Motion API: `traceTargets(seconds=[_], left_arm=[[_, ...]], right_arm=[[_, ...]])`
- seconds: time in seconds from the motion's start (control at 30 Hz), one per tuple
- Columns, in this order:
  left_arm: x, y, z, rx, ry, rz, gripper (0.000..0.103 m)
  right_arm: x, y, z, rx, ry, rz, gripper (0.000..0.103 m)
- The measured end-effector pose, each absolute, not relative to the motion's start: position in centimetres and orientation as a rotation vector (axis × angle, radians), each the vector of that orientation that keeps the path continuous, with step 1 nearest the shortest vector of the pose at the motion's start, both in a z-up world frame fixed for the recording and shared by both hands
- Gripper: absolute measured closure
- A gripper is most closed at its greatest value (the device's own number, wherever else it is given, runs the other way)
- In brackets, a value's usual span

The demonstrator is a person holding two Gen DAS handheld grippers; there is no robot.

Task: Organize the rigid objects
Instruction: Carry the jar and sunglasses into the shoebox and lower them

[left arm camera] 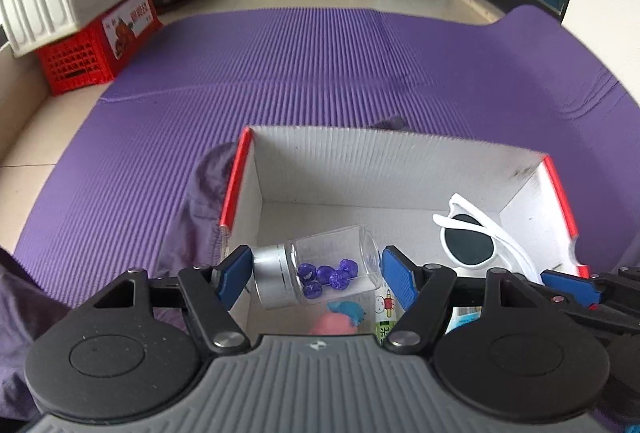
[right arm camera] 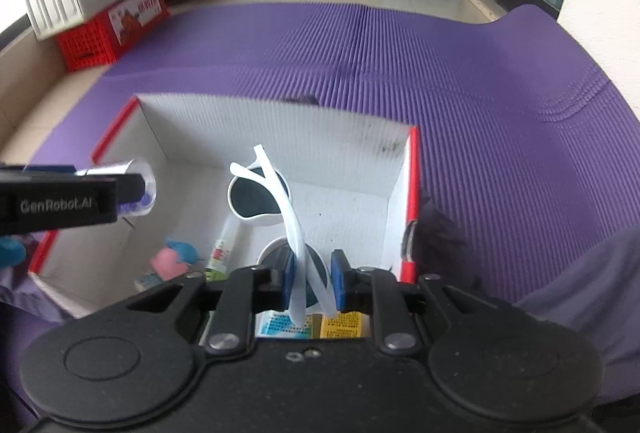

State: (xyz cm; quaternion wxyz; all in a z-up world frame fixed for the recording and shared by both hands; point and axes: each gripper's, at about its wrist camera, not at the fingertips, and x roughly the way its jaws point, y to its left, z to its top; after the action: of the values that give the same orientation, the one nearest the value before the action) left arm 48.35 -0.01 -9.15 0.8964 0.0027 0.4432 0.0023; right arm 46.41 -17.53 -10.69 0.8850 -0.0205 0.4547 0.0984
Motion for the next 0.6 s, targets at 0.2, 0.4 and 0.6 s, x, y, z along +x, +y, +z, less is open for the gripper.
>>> traceTargets(seconds=[0.2,0.4,0.6], left_arm=[[50.8,-0.2,-11.9,0.011,0.972,0.019,0.032],[52.4,-0.9,-13.3,0.051,1.011,0.011,0.032],[52.9,-1.7,-14.2,0.134,1.028,0.037,0.031]], right_arm=[[48.1,-16.1,-13.2,-0.084,0.988,0.195,0.085],[49.0,-15.2,-14.7,-0.129,0.996,0.186,0.085],[49.2,-15.5,-14.8,-0.112,1.001,0.187,0.084]])
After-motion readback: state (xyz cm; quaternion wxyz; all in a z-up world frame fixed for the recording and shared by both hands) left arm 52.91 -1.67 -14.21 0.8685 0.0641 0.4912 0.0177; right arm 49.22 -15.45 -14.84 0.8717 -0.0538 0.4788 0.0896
